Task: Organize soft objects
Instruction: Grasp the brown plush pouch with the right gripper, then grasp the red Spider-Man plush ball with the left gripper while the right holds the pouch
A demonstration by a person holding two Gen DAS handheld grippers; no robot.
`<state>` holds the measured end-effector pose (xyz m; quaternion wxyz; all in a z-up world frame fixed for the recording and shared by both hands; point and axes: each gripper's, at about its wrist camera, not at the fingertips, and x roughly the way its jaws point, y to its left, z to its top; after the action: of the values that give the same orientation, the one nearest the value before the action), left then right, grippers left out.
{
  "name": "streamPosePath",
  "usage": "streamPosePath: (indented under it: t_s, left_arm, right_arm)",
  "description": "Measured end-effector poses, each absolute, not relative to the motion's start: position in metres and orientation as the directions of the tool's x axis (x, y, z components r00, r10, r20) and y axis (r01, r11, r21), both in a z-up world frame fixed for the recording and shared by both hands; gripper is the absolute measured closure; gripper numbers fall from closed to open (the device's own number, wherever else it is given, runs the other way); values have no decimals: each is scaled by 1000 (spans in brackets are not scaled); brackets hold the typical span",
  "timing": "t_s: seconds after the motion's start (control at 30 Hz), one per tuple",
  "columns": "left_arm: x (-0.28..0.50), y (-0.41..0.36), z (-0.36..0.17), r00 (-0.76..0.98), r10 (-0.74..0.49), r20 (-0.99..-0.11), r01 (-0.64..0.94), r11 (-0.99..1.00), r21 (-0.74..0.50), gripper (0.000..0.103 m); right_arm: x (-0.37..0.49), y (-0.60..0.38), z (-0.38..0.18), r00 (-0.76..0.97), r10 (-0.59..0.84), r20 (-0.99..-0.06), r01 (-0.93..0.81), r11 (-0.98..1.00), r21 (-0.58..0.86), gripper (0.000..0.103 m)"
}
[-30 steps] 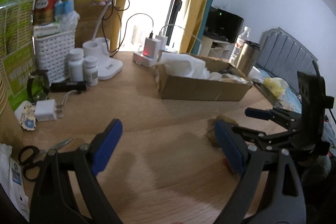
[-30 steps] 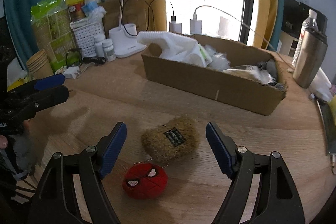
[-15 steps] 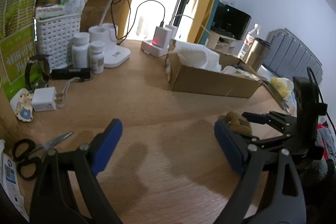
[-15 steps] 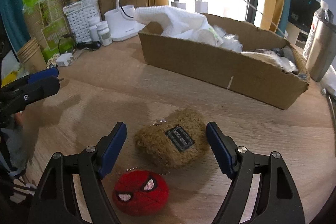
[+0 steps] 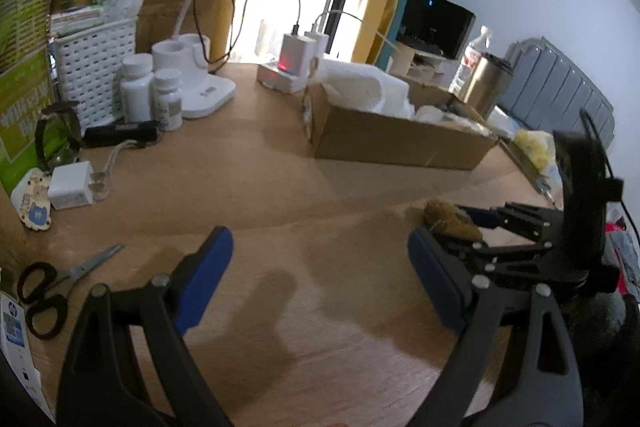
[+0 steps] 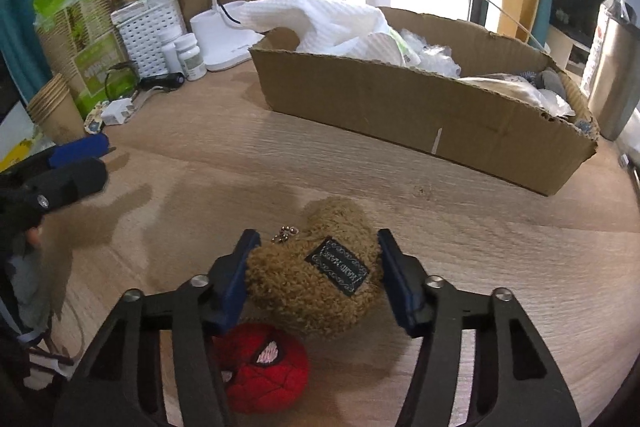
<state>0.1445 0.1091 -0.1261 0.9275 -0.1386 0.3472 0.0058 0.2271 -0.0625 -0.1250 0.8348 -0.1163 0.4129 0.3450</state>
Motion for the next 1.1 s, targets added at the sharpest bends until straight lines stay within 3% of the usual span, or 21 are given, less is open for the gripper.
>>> streamPosePath:
  t_s: [0.7, 1.1]
  left_arm:
    - [166, 9, -126, 706, -194, -681, 59, 975, -216, 13]
    - [176, -30, -141, 647, -201, -736, 99, 979, -181, 13]
  right_arm:
    - [211, -146, -91, 520, 545, -658, -624, 768, 143, 44]
    - [210, -185, -110, 533, 522, -666, -575, 801, 167, 43]
